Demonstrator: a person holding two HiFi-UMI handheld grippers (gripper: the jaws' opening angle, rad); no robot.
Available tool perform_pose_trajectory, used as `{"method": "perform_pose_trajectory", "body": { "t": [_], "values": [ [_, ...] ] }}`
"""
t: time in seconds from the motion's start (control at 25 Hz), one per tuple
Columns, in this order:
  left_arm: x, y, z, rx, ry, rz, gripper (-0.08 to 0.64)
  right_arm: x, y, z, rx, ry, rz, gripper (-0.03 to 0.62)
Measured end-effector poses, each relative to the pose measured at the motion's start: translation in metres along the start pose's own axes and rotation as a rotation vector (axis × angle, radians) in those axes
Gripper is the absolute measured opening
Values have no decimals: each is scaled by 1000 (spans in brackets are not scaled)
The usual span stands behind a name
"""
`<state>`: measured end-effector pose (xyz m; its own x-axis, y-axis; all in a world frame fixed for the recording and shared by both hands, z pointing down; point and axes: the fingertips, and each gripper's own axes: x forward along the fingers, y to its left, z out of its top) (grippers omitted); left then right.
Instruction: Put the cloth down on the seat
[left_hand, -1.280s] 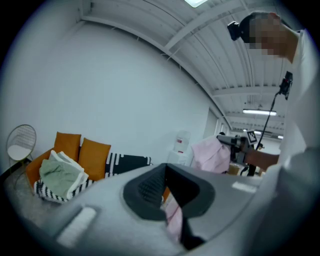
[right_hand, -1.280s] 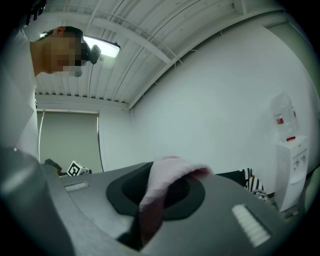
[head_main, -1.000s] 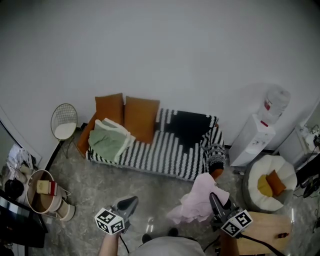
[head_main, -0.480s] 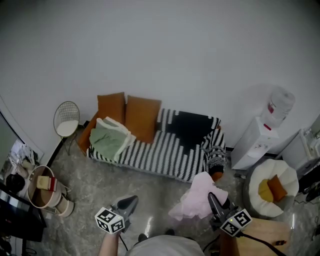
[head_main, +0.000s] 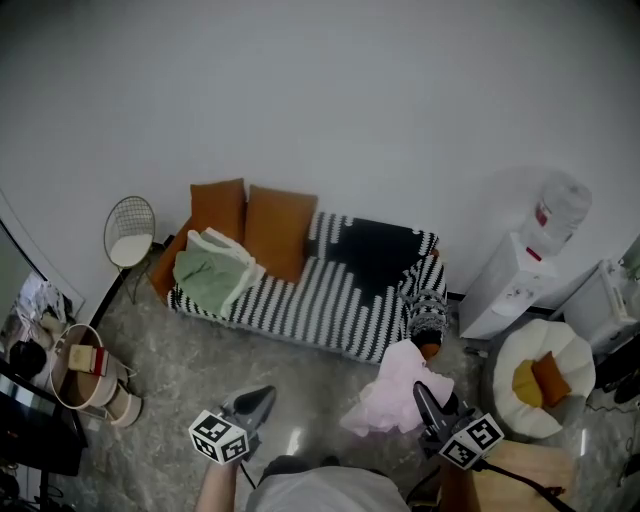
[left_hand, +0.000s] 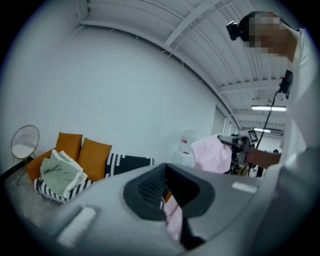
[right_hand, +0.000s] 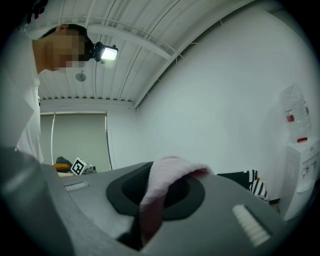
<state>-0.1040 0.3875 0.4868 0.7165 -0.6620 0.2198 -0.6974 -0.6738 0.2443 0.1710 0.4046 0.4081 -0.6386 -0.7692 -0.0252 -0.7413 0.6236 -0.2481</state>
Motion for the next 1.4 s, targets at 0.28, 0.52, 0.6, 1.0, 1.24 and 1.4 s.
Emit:
{"method": "perform_pose_trajectory", "body": {
  "t": [0.28, 0.52, 0.6, 1.0, 1.24, 1.4],
  "values": [
    [24, -2, -5, -6, 21, -24, -2, -2, -17, 2, 10, -9, -14, 44],
    [44, 3, -2, -4, 34, -48, -2, 0, -31, -1, 29, -9, -37, 44],
    [50, 11, 1, -3, 35, -53, -2, 6, -35, -2, 35, -10, -44, 44],
    [82, 67, 16, -1, 56, -90, -2, 54, -56, 0, 61, -23, -85, 44],
    [110, 105, 27, -4, 74, -119, -2, 92, -76, -1, 71, -19, -117, 44],
    [126, 134, 41, 3, 81, -137, -2, 121, -88, 4, 69, -21, -138, 44]
  ]
}}
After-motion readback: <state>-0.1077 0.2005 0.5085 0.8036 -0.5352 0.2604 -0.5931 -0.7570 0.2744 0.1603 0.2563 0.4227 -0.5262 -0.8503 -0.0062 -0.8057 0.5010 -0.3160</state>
